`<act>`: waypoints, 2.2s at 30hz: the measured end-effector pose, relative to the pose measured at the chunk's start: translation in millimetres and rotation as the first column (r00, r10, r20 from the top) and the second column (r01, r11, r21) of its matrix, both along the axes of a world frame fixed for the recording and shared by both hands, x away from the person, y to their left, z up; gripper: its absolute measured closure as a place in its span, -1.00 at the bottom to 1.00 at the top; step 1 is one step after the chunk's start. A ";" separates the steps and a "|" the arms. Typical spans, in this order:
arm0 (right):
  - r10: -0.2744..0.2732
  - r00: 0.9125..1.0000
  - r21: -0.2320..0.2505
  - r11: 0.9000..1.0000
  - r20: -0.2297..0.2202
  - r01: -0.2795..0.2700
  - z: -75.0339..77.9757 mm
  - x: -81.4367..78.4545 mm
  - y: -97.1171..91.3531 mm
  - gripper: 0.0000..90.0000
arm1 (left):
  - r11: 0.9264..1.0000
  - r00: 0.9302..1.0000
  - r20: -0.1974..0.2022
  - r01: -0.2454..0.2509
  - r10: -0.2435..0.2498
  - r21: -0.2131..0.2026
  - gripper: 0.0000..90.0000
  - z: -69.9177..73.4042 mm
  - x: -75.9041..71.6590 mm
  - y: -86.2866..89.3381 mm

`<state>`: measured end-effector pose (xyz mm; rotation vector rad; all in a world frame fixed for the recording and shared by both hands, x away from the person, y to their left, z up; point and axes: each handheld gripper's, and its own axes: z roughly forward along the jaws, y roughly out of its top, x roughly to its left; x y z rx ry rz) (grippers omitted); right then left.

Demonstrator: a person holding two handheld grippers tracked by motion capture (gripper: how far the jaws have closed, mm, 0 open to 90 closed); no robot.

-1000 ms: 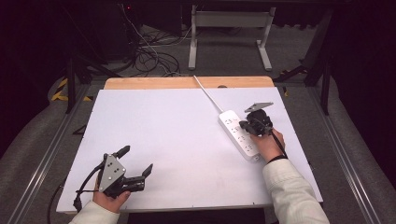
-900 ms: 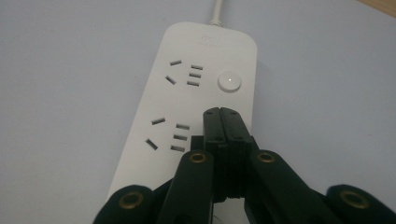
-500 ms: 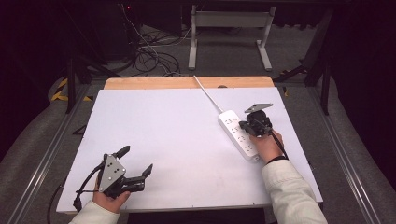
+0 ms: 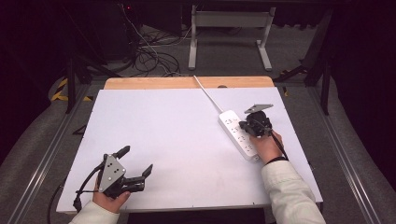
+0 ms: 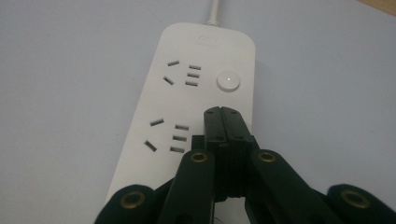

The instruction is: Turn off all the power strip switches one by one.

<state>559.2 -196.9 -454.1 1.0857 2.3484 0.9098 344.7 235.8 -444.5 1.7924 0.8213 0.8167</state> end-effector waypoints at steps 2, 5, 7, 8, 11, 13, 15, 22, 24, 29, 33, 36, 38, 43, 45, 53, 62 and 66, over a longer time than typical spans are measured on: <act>-0.002 1.000 -0.007 1.000 0.005 0.002 0.0 -0.4 0.7 1.00 | 1.000 1.000 0.000 0.000 0.000 0.000 -0.80 0.0 0.0 -0.1; -0.006 1.000 -0.003 1.000 0.006 0.006 -0.3 -0.7 0.7 1.00 | 1.000 1.000 -0.001 0.000 0.000 0.000 -0.80 -0.1 0.1 -0.1; -0.007 1.000 0.002 1.000 0.008 0.007 -0.8 -1.1 0.0 1.00 | 1.000 1.000 -0.001 0.000 0.000 -0.001 -0.80 -0.1 0.1 -0.1; -0.007 1.000 0.003 1.000 0.010 0.007 -1.2 -1.4 0.1 1.00 | 1.000 1.000 -0.001 0.001 -0.001 -0.001 -0.80 -0.1 0.2 -0.2; -0.006 1.000 -0.007 1.000 0.015 0.006 -1.3 -1.8 1.0 1.00 | 1.000 1.000 -0.002 0.001 -0.001 0.000 -0.80 -0.2 0.4 -0.2; -0.009 1.000 0.004 1.000 0.010 0.009 -1.5 -1.3 0.3 1.00 | 1.000 1.000 -0.002 0.002 -0.002 -0.002 -0.80 -0.1 0.3 -0.1; -0.009 1.000 -0.001 1.000 0.015 0.009 -1.6 -1.6 0.6 1.00 | 1.000 1.000 -0.001 0.001 -0.001 -0.002 -0.80 -0.1 0.2 0.0; -0.010 1.000 -0.006 1.000 0.017 0.010 -1.4 -2.4 1.8 1.00 | 1.000 1.000 -0.004 0.000 0.000 -0.004 -0.80 0.1 0.3 0.2; 0.006 1.000 0.010 1.000 0.024 -0.006 1.5 -4.4 1.6 1.00 | 1.000 1.000 -0.003 -0.001 0.001 -0.003 -0.80 0.2 0.4 0.3; 0.035 0.995 0.073 0.996 0.096 -0.043 20.4 -12.2 4.3 1.00 | 1.000 1.000 -0.004 -0.002 0.002 0.000 -0.80 -0.3 2.0 -0.2; 0.049 0.991 0.075 0.995 0.126 -0.058 34.7 -14.5 7.8 1.00 | 1.000 1.000 -0.003 -0.002 0.002 -0.001 -0.80 -0.2 1.2 -0.4; 0.052 0.990 0.080 0.995 0.131 -0.062 43.0 -10.0 9.0 1.00 | 1.000 1.000 -0.005 -0.001 0.001 -0.002 -0.80 -0.4 0.9 -0.6; 0.056 0.990 0.083 0.994 0.127 -0.067 47.7 -5.3 10.4 1.00 | 1.000 1.000 -0.002 -0.001 0.001 -0.001 -0.80 -0.2 1.0 -0.4; 0.061 0.991 0.074 0.995 0.121 -0.070 52.9 3.3 15.9 1.00 | 1.000 1.000 -0.004 0.000 0.000 -0.002 -0.80 -0.3 1.7 0.0; 0.058 0.992 0.076 0.995 0.113 -0.067 51.2 7.0 15.8 1.00 | 1.000 1.000 -0.003 0.000 0.000 -0.003 -0.80 -0.3 1.3 -0.1; 0.053 0.997 0.044 0.997 0.056 -0.056 35.4 23.6 15.5 1.00 | 1.000 1.000 -0.007 0.002 -0.002 -0.002 -0.80 -0.5 1.6 -0.4; 0.035 0.999 0.027 0.999 0.012 -0.036 22.9 33.7 15.9 1.00 | 1.000 1.000 -0.008 0.001 -0.001 0.001 -0.80 -0.6 1.7 0.1; 0.036 0.999 0.024 0.999 0.002 -0.036 19.3 35.9 17.6 1.00 | 1.000 1.000 -0.008 0.001 -0.001 0.001 -0.80 -0.6 1.9 0.1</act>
